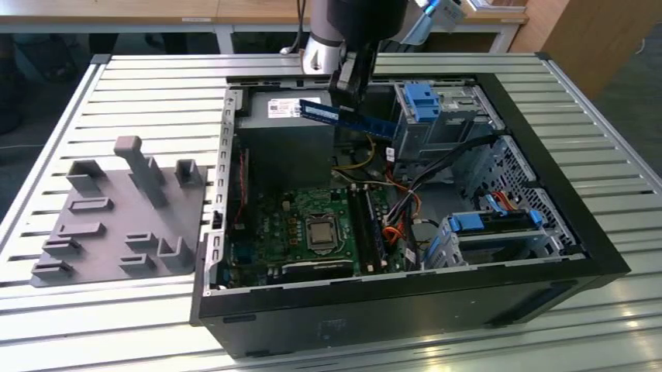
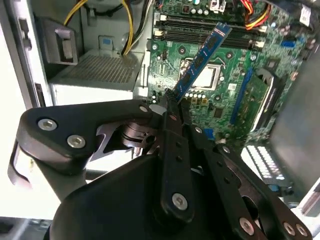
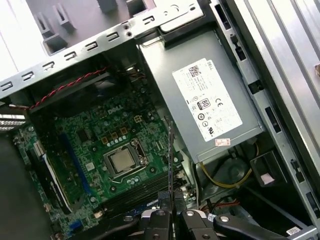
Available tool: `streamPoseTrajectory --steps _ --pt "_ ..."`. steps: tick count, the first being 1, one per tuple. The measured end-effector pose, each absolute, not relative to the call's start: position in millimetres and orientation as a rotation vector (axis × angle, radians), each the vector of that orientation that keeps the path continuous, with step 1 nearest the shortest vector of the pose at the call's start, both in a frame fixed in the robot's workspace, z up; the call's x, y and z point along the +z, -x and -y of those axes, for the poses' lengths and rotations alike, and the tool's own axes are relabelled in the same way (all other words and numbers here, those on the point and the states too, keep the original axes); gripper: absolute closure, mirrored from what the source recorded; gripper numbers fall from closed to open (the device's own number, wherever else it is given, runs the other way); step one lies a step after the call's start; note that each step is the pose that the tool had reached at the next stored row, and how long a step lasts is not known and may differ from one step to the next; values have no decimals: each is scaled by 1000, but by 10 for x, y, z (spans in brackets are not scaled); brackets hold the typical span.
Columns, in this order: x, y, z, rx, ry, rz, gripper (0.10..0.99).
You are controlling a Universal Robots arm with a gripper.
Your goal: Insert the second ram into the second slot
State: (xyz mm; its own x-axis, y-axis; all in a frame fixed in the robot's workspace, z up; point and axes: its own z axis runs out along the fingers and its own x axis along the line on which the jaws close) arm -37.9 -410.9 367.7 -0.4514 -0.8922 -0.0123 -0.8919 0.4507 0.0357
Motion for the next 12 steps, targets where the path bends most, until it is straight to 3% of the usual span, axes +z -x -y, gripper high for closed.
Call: streamPoseTrajectory --steps 12 --pt "3635 379 4109 -53 -1345 2831 949"
